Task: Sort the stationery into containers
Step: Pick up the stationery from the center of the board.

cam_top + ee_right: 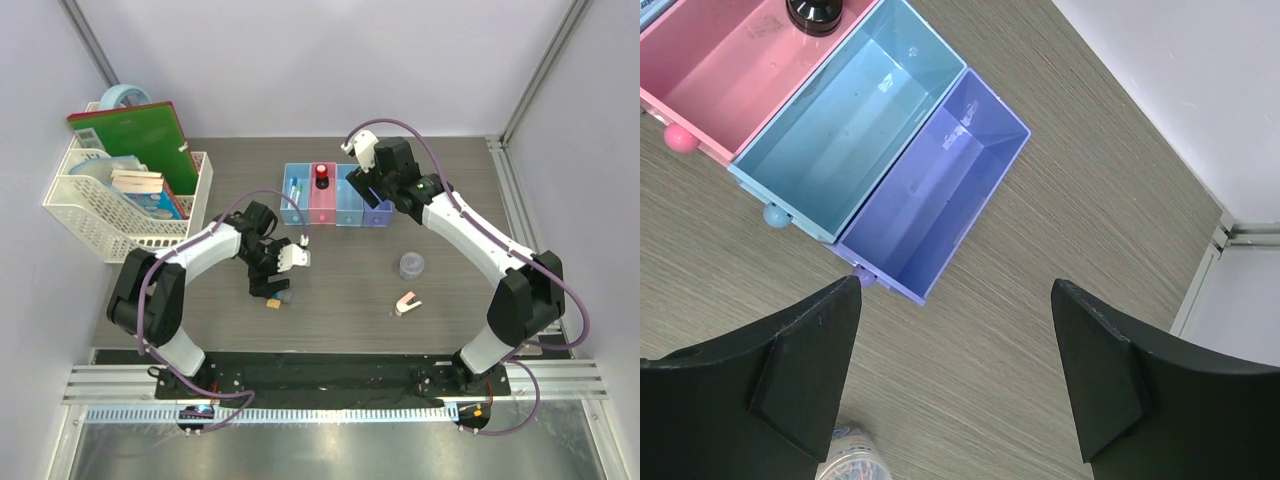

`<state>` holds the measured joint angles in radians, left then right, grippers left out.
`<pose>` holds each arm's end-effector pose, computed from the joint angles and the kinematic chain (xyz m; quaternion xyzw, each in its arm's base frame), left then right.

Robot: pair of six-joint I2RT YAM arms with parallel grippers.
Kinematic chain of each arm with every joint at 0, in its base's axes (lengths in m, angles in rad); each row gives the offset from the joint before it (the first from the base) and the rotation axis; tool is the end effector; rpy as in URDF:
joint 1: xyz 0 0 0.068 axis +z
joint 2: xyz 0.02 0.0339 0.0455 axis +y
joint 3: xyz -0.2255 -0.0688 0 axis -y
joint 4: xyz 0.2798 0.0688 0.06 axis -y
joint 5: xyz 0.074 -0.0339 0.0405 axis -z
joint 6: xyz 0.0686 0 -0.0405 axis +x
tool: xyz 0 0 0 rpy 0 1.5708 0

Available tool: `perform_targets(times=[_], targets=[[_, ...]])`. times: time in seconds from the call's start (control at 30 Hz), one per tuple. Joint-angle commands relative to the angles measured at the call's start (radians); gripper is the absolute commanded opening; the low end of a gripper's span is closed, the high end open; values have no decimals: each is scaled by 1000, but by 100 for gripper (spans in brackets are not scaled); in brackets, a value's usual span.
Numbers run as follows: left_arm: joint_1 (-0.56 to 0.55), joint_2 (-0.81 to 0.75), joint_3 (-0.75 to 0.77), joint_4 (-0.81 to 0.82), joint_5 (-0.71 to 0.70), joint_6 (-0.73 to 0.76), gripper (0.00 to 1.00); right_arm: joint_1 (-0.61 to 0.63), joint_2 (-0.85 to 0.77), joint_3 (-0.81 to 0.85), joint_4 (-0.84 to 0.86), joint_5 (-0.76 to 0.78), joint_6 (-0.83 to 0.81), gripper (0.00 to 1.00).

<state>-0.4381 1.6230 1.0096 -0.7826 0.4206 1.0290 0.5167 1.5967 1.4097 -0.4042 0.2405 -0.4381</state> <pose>0.2769 -0.1606 0.0921 0.6658 0.7115 -0.1741 0.1422 0.3808 0.1976 0.2675 -0.3524 0.8040 -0.0874 0.4708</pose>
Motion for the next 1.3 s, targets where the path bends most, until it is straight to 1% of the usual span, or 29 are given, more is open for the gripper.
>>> perform_targets(times=[0.0, 0.2, 0.3, 0.53, 0.7, 1.03, 1.27], targets=[[4, -35, 29, -15, 72, -10, 86, -4, -47, 23, 2, -24, 15, 82], [-1, -48, 90, -85, 182, -38, 85, -3, -46, 17, 2, -30, 15, 82], [-17, -35, 95, -93, 185, -37, 85, -4, -49, 18, 2, -27, 15, 82], [-88, 9, 83, -81, 123, -18, 85, -4, -53, 15, 2, -20, 7, 82], [-143, 35, 75, -44, 93, -43, 84, -17, -64, 14, 1, -21, 7, 82], [-166, 84, 29, 65, 4, -87, 81, -24, -86, 9, 2, -30, 16, 82], [-175, 106, 26, 103, -11, -110, 78, -26, -87, 14, 1, -32, 19, 82]])
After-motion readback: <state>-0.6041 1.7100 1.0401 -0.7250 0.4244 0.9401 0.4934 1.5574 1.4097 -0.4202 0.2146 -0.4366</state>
